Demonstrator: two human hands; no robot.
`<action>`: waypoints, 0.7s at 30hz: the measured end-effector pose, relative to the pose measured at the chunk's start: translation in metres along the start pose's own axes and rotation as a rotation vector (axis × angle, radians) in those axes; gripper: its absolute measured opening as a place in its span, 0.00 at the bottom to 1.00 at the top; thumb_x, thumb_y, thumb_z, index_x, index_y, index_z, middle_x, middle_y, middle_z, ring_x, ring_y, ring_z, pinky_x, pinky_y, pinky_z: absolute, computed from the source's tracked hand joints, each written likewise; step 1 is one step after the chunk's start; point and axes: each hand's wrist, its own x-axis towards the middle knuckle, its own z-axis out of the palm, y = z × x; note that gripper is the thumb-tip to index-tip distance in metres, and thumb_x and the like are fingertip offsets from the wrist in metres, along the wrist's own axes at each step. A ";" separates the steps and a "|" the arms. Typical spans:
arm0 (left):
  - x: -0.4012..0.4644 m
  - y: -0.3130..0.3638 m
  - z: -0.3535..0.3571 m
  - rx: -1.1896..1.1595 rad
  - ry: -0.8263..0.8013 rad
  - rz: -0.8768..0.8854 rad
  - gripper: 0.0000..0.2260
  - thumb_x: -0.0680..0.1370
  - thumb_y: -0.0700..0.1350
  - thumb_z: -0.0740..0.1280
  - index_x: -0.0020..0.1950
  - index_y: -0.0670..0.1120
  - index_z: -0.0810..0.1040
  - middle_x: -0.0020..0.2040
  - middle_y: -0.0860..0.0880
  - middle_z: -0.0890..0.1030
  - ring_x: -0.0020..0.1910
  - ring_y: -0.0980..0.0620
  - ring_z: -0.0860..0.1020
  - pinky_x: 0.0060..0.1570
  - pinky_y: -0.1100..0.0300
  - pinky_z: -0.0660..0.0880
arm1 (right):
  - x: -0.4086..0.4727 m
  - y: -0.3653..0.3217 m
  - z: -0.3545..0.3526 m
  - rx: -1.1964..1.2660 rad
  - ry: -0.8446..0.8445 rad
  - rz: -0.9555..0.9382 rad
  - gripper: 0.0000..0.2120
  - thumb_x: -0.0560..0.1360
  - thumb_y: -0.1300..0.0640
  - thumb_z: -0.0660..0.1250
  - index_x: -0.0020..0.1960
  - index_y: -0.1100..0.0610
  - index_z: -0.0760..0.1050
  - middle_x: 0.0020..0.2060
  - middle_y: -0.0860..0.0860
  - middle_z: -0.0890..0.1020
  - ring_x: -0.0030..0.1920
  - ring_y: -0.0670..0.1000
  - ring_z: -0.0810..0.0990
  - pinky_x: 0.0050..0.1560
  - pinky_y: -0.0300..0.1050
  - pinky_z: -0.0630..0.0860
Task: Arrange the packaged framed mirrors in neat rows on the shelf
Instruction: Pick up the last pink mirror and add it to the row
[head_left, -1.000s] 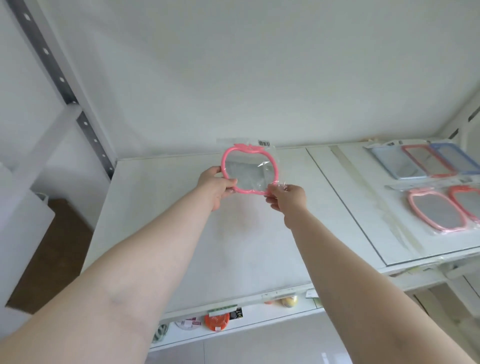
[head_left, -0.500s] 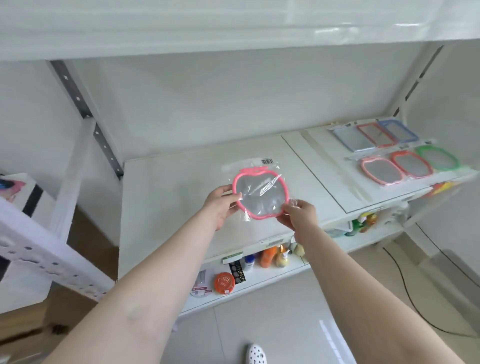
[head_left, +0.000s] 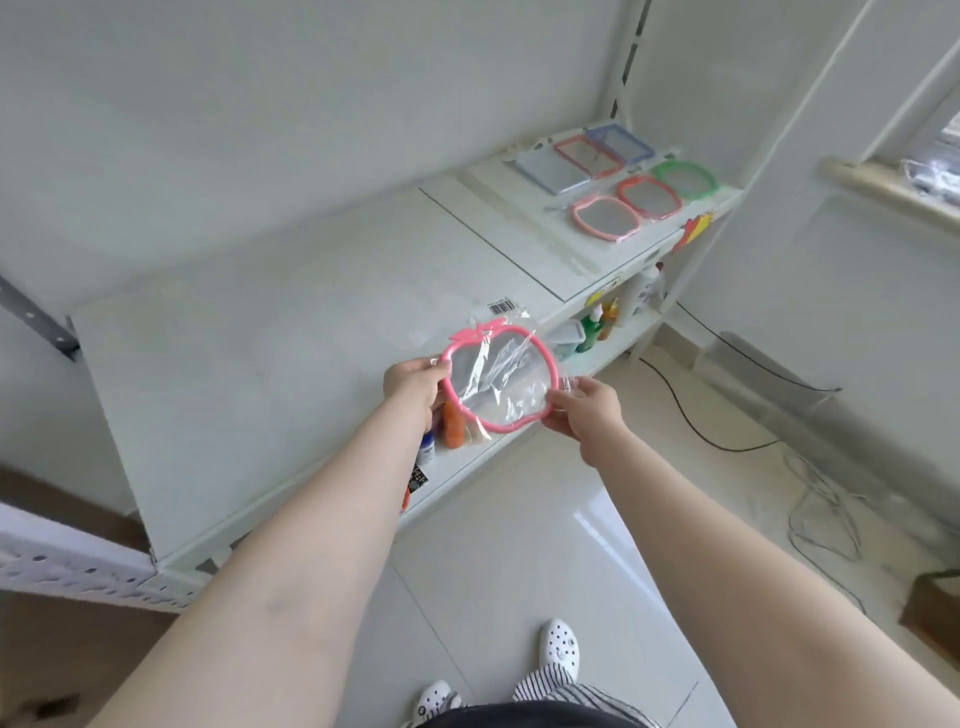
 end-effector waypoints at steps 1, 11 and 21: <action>-0.001 -0.001 0.010 0.028 0.005 0.011 0.10 0.74 0.37 0.71 0.55 0.41 0.81 0.36 0.47 0.79 0.35 0.48 0.78 0.41 0.57 0.81 | 0.003 0.000 -0.009 0.014 0.011 0.004 0.12 0.74 0.68 0.67 0.57 0.63 0.73 0.42 0.58 0.80 0.34 0.53 0.82 0.42 0.43 0.84; 0.000 -0.035 0.140 0.098 0.052 -0.063 0.02 0.71 0.43 0.74 0.42 0.49 0.83 0.34 0.45 0.80 0.32 0.48 0.73 0.37 0.59 0.70 | 0.061 -0.009 -0.121 0.038 0.060 0.070 0.14 0.73 0.70 0.66 0.59 0.68 0.73 0.47 0.62 0.80 0.37 0.57 0.82 0.34 0.43 0.83; 0.001 -0.057 0.250 0.104 0.139 -0.052 0.06 0.75 0.41 0.71 0.51 0.48 0.81 0.36 0.49 0.79 0.30 0.52 0.73 0.29 0.63 0.65 | 0.127 -0.032 -0.210 -0.008 0.010 0.134 0.18 0.74 0.70 0.67 0.63 0.65 0.72 0.51 0.63 0.81 0.35 0.55 0.81 0.36 0.47 0.83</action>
